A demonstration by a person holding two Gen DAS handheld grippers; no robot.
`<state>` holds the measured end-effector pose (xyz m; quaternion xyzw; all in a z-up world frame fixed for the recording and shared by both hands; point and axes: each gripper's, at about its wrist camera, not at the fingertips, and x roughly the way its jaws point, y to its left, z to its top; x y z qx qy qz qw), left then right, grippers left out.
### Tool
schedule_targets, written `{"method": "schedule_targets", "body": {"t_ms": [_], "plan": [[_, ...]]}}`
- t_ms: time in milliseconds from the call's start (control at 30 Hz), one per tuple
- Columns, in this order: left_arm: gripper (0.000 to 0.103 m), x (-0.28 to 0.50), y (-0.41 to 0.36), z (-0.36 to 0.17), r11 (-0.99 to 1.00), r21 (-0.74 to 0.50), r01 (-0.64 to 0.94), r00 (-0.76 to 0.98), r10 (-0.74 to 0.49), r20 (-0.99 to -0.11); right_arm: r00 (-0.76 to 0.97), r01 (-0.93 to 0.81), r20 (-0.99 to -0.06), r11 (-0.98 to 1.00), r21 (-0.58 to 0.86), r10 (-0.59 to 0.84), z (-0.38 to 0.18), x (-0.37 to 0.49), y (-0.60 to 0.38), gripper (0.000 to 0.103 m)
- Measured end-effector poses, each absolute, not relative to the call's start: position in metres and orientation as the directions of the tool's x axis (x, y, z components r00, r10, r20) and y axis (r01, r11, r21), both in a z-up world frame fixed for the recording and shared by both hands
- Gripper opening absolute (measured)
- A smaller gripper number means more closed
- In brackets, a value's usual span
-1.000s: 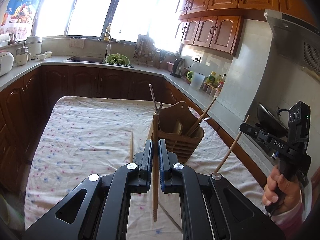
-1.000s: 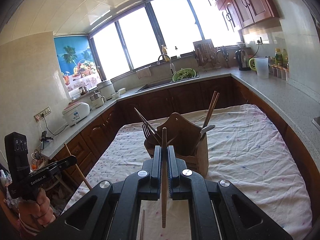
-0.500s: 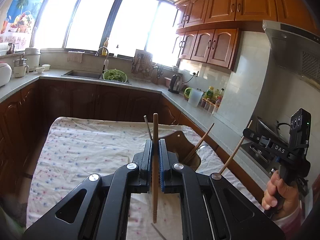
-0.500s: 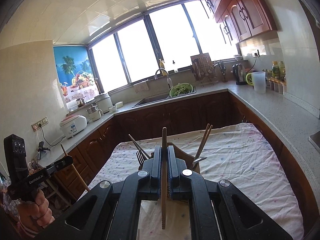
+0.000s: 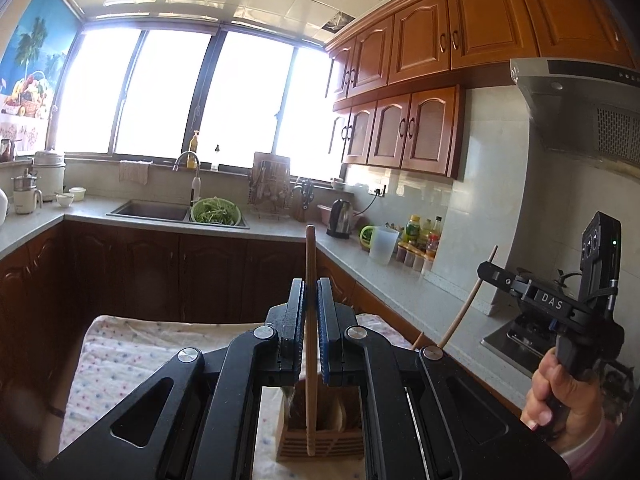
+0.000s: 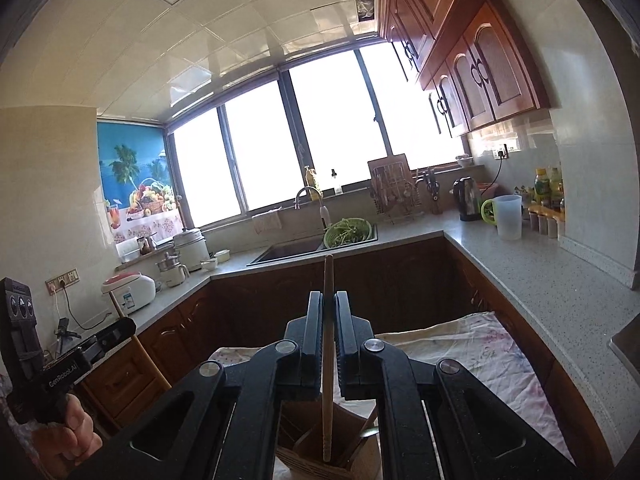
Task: Organize utensils
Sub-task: 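Carry both wooden chopsticks over the holder and lower them in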
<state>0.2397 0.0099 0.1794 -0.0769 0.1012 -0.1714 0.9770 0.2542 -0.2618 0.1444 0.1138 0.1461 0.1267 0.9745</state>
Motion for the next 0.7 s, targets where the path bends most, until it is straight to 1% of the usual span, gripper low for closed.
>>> {"method": "schedule_targets", "body": {"t_ms": [100, 200, 433, 700], "plan": [[0.005, 0.257, 0.006, 0.178, 0.932, -0.195, 0.305, 0.93, -0.336, -0.149, 0.925, -0.204, -0.262, 0.942, 0.265, 0.274, 0.136, 0.267, -0.264, 0.005], [0.005, 0.273, 0.001, 0.167, 0.935, -0.203, 0.29, 0.934, -0.323, -0.152, 0.921, -0.195, -0.278, 0.94, 0.28, 0.274, 0.123, 0.277, -0.265, 0.005], [0.005, 0.297, -0.006, 0.123, 0.936, -0.251, 0.247, 0.93, -0.302, -0.21, 0.901, -0.187, -0.328, 0.937, 0.296, 0.283, 0.085, 0.286, -0.261, 0.005], [0.005, 0.297, -0.015, 0.083, 0.936, -0.259, 0.238, 0.909, -0.308, -0.28, 0.869, -0.171, -0.395, 0.93, 0.326, 0.299, 0.048, 0.29, -0.258, 0.005]]}}
